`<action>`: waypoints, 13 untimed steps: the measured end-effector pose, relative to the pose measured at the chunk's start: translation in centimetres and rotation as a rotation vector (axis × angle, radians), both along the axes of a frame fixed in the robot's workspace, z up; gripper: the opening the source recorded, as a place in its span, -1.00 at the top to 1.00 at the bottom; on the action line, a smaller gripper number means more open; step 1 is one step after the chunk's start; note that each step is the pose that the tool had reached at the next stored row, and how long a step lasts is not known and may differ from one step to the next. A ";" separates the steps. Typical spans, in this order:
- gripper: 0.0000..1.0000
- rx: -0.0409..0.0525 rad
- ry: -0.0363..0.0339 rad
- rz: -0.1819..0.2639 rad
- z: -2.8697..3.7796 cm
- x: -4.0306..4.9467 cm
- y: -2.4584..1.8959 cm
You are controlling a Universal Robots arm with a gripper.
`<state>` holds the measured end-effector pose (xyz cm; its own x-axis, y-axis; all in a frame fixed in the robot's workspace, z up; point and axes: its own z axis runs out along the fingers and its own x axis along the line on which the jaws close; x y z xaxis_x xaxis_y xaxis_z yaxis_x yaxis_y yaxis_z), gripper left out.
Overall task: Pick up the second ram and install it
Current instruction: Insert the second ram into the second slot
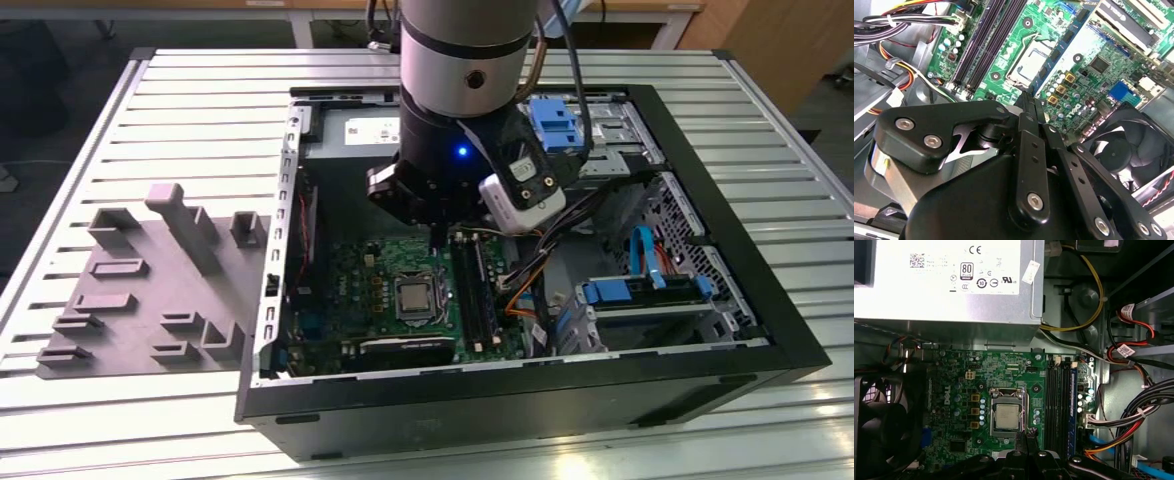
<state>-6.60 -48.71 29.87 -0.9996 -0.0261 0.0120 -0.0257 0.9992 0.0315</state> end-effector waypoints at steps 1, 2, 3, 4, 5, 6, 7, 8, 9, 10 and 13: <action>0.77 0.0000 0.0000 0.000 -0.01 0.05 0.00; 0.77 0.0000 0.0001 0.000 -0.02 0.09 0.00; 0.77 0.0000 0.0001 0.000 -0.04 0.14 0.00; 0.77 0.0000 0.0000 0.000 -0.05 0.20 0.00; 0.77 0.0000 0.0000 0.000 -0.06 0.26 0.00; 0.77 0.0000 0.0000 0.000 -0.07 0.32 0.00; 0.77 0.0000 0.0001 0.000 -0.08 0.38 0.00; 0.77 0.0000 0.0001 0.000 -0.09 0.43 0.00; 0.77 0.0000 0.0001 0.000 -0.10 0.46 0.00; 0.77 0.0000 0.0001 0.000 -0.11 0.49 0.00; 0.77 0.0000 0.0001 0.000 -0.13 0.55 0.00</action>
<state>-6.05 -48.71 29.74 -0.9996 -0.0261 0.0121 -0.0257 0.9992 0.0314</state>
